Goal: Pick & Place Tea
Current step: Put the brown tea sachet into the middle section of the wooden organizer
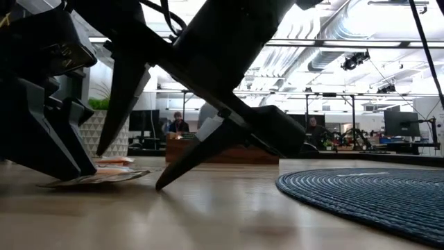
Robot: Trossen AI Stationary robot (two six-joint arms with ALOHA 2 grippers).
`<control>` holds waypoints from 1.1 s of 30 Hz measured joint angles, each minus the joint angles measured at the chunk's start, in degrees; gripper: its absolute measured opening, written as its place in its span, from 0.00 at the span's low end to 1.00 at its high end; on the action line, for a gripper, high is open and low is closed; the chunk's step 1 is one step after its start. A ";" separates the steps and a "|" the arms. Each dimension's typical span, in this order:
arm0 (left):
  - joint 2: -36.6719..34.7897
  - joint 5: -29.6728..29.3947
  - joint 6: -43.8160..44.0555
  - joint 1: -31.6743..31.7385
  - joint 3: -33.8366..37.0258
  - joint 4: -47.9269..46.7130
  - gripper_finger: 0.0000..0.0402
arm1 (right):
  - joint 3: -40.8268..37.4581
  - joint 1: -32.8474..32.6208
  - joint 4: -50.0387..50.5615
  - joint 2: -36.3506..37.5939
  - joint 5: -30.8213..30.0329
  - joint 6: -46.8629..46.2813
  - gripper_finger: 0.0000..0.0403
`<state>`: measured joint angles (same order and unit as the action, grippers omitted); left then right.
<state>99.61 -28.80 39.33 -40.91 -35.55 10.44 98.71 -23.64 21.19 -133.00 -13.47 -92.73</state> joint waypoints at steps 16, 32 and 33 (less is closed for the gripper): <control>0.01 0.07 0.00 0.02 -0.02 0.13 0.31 | -0.17 0.50 3.87 -0.19 -0.39 4.51 0.02; -14.34 1.33 -6.98 1.25 0.13 -10.11 0.31 | -0.19 0.80 5.16 0.03 1.38 12.93 0.00; -15.68 1.36 -6.97 1.25 0.22 -12.45 0.31 | -0.19 0.84 5.62 0.21 1.40 13.53 0.00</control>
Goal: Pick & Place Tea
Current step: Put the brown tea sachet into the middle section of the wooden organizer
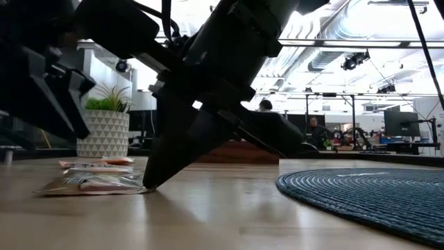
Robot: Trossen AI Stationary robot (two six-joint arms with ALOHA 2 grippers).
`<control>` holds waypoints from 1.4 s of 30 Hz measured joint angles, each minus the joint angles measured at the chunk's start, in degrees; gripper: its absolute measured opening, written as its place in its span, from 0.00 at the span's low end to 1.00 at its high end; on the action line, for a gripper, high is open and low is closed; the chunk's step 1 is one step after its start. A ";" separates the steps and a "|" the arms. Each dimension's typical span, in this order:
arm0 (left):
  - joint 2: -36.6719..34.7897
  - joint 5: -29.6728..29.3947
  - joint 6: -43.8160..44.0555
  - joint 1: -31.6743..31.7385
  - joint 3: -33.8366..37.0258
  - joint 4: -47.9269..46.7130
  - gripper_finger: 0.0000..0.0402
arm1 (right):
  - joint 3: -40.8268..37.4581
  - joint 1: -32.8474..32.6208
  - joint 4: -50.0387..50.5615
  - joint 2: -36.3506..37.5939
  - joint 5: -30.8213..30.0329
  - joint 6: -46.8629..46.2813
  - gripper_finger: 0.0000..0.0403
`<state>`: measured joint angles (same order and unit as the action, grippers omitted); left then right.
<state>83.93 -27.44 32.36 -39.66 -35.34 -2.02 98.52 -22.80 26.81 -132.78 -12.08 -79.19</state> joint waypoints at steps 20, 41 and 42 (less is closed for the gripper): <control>-15.60 -1.49 8.97 -0.05 8.93 -3.44 0.31 | -0.07 8.10 28.78 17.23 -9.40 35.28 0.00; -28.16 -2.85 13.36 -0.06 22.30 14.00 0.31 | 4.74 26.51 35.08 21.56 -9.02 76.74 0.00; -28.92 -2.95 13.20 -0.05 22.81 14.57 0.31 | 5.34 26.97 34.90 21.56 -9.02 78.04 0.00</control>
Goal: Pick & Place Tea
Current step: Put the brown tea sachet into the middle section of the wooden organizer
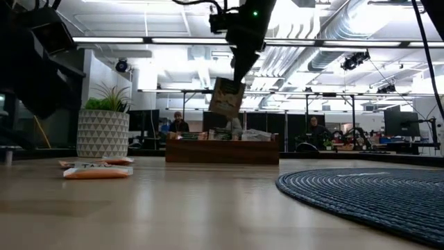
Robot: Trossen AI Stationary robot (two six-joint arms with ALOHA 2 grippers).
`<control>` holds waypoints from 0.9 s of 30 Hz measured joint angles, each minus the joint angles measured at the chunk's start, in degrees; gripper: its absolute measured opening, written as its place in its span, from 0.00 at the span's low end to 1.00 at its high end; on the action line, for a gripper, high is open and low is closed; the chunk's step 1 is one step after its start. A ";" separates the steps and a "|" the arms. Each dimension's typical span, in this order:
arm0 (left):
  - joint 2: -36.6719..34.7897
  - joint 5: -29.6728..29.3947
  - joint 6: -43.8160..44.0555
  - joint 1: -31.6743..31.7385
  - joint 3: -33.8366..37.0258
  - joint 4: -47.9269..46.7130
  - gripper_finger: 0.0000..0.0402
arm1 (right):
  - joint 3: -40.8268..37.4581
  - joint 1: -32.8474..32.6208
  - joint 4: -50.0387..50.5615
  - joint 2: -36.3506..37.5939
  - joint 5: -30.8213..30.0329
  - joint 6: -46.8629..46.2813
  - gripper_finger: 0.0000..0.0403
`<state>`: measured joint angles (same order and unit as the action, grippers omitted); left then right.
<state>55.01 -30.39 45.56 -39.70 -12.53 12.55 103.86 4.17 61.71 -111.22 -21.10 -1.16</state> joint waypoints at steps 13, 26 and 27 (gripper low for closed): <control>-1.94 -5.79 2.03 6.97 0.24 5.42 0.31 | 3.21 3.01 -2.40 -0.97 -0.27 10.89 0.00; -2.10 -5.74 4.25 14.50 0.23 5.38 0.31 | 3.12 5.32 -2.01 -4.62 4.78 15.07 0.00; -2.10 -5.81 4.28 14.69 0.23 5.47 0.31 | 3.12 5.61 -2.37 -4.71 5.07 15.22 0.00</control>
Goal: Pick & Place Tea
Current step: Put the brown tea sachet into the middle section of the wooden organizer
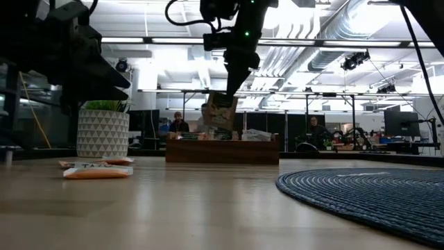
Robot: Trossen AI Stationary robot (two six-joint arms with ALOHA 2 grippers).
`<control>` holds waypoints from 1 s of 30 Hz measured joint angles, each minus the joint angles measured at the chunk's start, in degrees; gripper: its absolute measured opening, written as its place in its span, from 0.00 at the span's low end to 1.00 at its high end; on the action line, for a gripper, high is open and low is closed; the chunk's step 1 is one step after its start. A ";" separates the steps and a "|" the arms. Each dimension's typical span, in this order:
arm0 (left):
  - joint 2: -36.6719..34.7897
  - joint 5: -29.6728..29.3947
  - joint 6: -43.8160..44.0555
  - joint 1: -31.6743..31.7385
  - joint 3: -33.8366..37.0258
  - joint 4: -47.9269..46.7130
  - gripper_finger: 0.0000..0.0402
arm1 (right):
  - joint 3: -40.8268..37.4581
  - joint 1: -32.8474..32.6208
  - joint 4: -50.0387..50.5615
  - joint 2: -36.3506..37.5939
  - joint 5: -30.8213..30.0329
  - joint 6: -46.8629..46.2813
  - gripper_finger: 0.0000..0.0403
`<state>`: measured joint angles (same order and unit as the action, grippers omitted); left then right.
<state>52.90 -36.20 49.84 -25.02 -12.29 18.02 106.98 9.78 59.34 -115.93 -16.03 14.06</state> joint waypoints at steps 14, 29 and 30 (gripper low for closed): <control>0.00 0.93 -0.57 -0.11 0.00 1.14 0.31 | 0.00 2.25 -0.72 -2.82 3.71 0.13 0.00; 0.00 4.57 -0.53 -0.11 0.00 -0.01 0.31 | 0.00 3.87 0.99 -4.12 2.89 1.42 0.00; 0.00 5.02 -0.49 -0.11 0.00 -0.07 0.31 | 0.00 4.14 1.69 -4.12 2.43 1.48 0.00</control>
<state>52.90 -31.18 49.34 -25.12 -12.29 17.95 106.98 13.92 61.03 -120.05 -13.60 15.54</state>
